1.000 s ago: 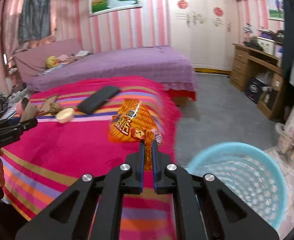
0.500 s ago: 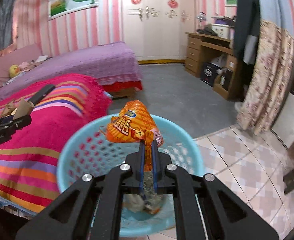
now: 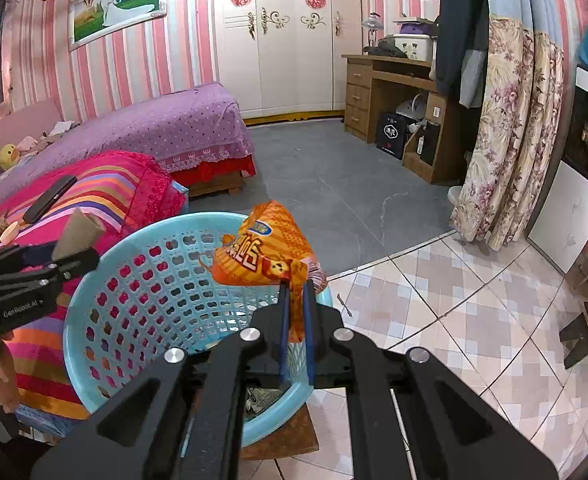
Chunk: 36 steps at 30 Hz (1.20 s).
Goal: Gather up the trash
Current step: 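Carry the felt square and snack bag over the blue basket and open both tools, then move both tools back over the bedspread toward the white lid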
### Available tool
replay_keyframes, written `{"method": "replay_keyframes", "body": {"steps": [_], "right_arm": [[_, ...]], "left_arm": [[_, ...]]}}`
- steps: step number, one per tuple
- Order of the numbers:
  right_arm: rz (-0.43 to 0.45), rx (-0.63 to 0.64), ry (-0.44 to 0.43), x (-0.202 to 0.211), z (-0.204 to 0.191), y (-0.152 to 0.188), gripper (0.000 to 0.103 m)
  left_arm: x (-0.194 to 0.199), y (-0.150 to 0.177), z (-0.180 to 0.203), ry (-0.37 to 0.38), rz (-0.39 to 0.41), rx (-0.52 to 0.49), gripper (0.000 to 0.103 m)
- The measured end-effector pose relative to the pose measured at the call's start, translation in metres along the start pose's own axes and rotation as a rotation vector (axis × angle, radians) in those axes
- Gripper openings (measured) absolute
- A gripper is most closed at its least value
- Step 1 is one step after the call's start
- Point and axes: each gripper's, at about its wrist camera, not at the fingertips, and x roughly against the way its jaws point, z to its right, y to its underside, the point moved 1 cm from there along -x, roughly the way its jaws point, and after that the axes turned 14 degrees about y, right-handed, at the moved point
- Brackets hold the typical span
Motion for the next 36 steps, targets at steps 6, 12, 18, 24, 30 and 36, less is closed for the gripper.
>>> {"method": "replay_keyframes", "body": {"steps": [6, 12, 18, 24, 30, 36], "right_arm": [[-0.002, 0.000, -0.003, -0.002, -0.002, 0.002, 0.007], [-0.004, -0.007, -0.010, -0.006, -0.012, 0.003, 0.007], [-0.004, -0.023, -0.020, -0.012, -0.030, 0.003, 0.010], [-0.002, -0.096, 0.014, -0.017, -0.039, 0.007, 0.064], [0.014, -0.111, 0.038, -0.010, -0.048, 0.012, 0.083], [0.064, -0.132, 0.059, 0.008, -0.065, 0.004, 0.098]], "left_arm": [[0.009, -0.001, 0.001, -0.021, 0.025, -0.042, 0.085], [0.034, -0.002, -0.025, -0.076, 0.073, 0.001, 0.093], [0.057, -0.003, -0.053, -0.126, 0.113, 0.052, 0.096], [0.076, -0.001, -0.071, -0.159, 0.137, 0.064, 0.096], [0.096, 0.001, -0.094, -0.179, 0.161, 0.095, 0.096], [0.121, 0.004, -0.118, -0.195, 0.181, 0.116, 0.097]]}}
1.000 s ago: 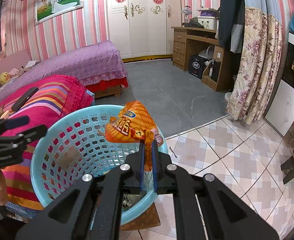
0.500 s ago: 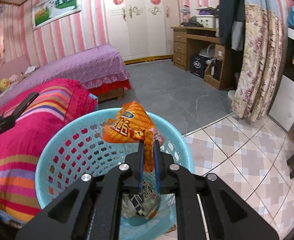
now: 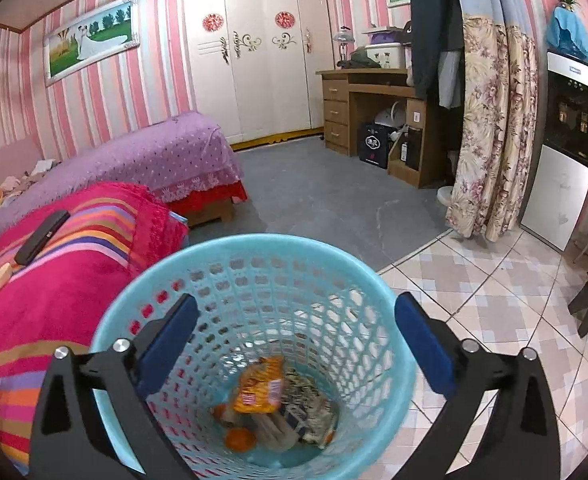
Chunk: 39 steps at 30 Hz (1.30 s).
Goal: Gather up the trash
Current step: 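Move both tools back over the bedspread toward the white lid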
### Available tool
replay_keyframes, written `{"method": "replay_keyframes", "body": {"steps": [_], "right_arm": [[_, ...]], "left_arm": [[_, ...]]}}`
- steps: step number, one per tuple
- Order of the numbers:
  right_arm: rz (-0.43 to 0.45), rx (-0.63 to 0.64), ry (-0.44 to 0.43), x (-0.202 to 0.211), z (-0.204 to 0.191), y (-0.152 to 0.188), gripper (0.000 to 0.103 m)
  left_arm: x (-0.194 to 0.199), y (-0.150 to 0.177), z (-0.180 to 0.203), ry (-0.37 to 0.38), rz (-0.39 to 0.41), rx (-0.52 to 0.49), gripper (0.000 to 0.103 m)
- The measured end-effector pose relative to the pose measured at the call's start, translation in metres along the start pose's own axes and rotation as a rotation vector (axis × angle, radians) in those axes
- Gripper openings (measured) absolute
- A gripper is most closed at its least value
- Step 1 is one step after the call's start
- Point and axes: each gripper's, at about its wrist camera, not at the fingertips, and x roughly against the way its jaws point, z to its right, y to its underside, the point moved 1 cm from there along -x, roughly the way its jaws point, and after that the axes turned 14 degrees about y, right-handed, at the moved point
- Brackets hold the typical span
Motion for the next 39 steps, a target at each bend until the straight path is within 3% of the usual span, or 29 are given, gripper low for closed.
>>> {"method": "replay_keyframes", "body": {"steps": [10, 20, 30, 39], "right_arm": [[0.075, 0.060, -0.081, 0.044, -0.085, -0.021, 0.098], [0.085, 0.163, -0.250, 0.076, -0.234, -0.031, 0.098], [0.007, 0.234, -0.380, 0.078, -0.371, -0.012, 0.098], [-0.076, 0.350, -0.409, 0.065, -0.435, 0.014, 0.098]], "left_arm": [[0.045, -0.014, -0.085, -0.068, 0.017, 0.034, 0.097], [0.085, -0.010, -0.223, -0.208, 0.009, 0.132, 0.097], [0.106, 0.006, -0.323, -0.305, -0.043, 0.231, 0.097], [0.100, 0.024, -0.373, -0.334, -0.085, 0.268, 0.097]]}}
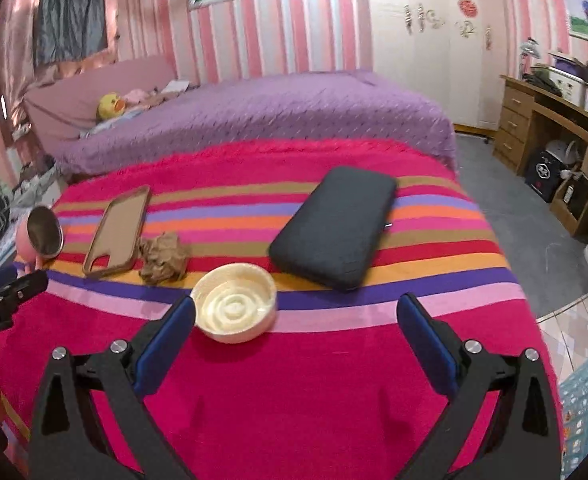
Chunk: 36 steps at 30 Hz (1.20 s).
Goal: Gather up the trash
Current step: 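Move both tools back over the bedspread toward the white lid, then grasp the white round lid with the right tool, then grasp the crumpled brown paper with the left tool while the right tool holds the lid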
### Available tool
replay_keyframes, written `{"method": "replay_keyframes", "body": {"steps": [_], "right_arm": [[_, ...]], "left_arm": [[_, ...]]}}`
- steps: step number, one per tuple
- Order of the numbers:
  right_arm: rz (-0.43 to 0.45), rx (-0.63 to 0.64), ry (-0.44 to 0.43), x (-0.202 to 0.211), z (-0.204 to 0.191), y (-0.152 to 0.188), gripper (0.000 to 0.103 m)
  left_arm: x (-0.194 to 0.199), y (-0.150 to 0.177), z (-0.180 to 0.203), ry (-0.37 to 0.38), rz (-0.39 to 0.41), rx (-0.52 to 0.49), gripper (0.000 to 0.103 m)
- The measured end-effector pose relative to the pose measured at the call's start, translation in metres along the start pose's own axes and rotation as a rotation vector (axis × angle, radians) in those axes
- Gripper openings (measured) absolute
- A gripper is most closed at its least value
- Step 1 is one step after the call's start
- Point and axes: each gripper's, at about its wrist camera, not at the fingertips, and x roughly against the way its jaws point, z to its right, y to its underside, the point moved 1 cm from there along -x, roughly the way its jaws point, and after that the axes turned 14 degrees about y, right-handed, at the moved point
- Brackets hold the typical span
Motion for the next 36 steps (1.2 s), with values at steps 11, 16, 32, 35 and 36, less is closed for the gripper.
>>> {"method": "replay_keyframes", "body": {"steps": [11, 16, 32, 35, 36], "right_arm": [[-0.085, 0.121, -0.020, -0.032, -0.044, -0.002, 0.097], [-0.140, 0.128, -0.049, -0.045, -0.046, -0.002, 0.066], [-0.045, 0.054, -0.005, -0.029, 0.030, -0.014, 0.061], [-0.044, 0.022, 0.017, -0.033, 0.052, -0.016, 0.061], [-0.044, 0.017, 0.021, -0.033, 0.056, -0.015, 0.061]], "left_arm": [[-0.022, -0.010, -0.012, 0.018, -0.016, 0.009, 0.097], [-0.030, -0.010, -0.013, 0.022, -0.034, 0.018, 0.097], [-0.050, -0.020, 0.061, 0.135, -0.028, -0.036, 0.097], [-0.057, -0.020, 0.080, 0.144, -0.037, -0.063, 0.097], [-0.060, -0.020, 0.086, 0.150, -0.037, -0.065, 0.097]]}}
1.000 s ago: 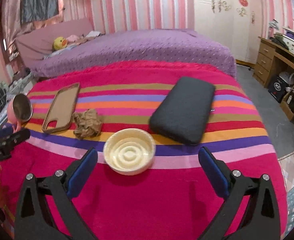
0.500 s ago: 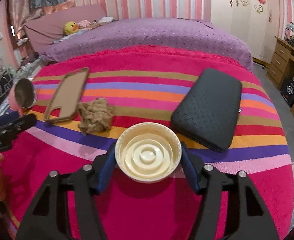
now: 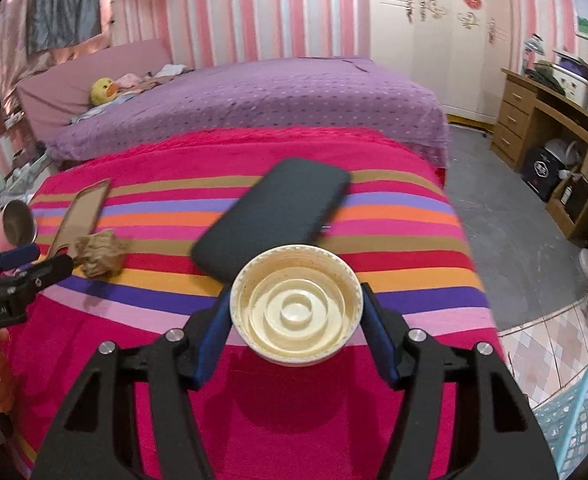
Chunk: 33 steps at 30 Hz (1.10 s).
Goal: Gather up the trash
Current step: 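Grasp the crumpled brown paper with the left tool while the right tool holds the lid, then carry the lid and brown paper over the blue basket and open both tools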
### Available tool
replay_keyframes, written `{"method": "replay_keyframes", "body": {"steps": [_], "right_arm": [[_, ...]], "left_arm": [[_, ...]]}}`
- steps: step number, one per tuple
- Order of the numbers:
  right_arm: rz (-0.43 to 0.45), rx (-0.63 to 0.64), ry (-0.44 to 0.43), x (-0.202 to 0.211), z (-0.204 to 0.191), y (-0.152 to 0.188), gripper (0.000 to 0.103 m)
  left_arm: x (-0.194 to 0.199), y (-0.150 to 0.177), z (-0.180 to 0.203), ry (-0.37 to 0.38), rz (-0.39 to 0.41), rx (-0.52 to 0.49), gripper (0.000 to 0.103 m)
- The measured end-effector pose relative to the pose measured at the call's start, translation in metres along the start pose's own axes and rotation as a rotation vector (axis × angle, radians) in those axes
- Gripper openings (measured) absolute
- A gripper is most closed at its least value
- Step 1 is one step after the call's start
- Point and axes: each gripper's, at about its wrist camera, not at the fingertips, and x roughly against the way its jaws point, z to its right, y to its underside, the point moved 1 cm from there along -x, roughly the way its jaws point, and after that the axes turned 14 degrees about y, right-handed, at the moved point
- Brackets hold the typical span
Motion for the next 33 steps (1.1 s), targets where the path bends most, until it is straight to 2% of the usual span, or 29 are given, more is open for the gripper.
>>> {"method": "replay_keyframes", "body": {"steps": [3, 6, 8, 12, 14, 15, 16, 33], "right_arm": [[-0.002, -0.019, 0.004, -0.003, 0.012, 0.001, 0.061], [-0.011, -0.038, -0.007, -0.007, 0.020, 0.002, 0.061], [-0.013, -0.046, -0.012, -0.010, 0.022, 0.002, 0.061], [-0.015, -0.056, -0.023, -0.012, 0.024, 0.003, 0.061], [-0.011, -0.057, -0.025, -0.011, 0.023, 0.003, 0.061], [-0.007, -0.055, -0.025, -0.010, 0.022, 0.004, 0.061], [-0.004, -0.054, -0.024, -0.010, 0.022, 0.004, 0.061], [0.022, 0.002, -0.044, 0.012, 0.011, 0.019, 0.061]], "left_arm": [[-0.007, -0.003, 0.010, 0.016, 0.004, 0.001, 0.097], [-0.017, -0.007, 0.016, 0.021, 0.008, 0.005, 0.092], [-0.026, -0.008, 0.020, 0.033, -0.004, -0.001, 0.081], [-0.041, -0.011, 0.025, 0.033, -0.033, -0.021, 0.072], [-0.047, -0.011, 0.023, 0.046, -0.058, -0.009, 0.056], [-0.049, -0.011, 0.022, 0.048, -0.065, -0.004, 0.051], [-0.051, -0.011, 0.020, 0.057, -0.075, 0.003, 0.041], [0.004, 0.005, 0.025, -0.001, 0.023, 0.030, 0.038]]}}
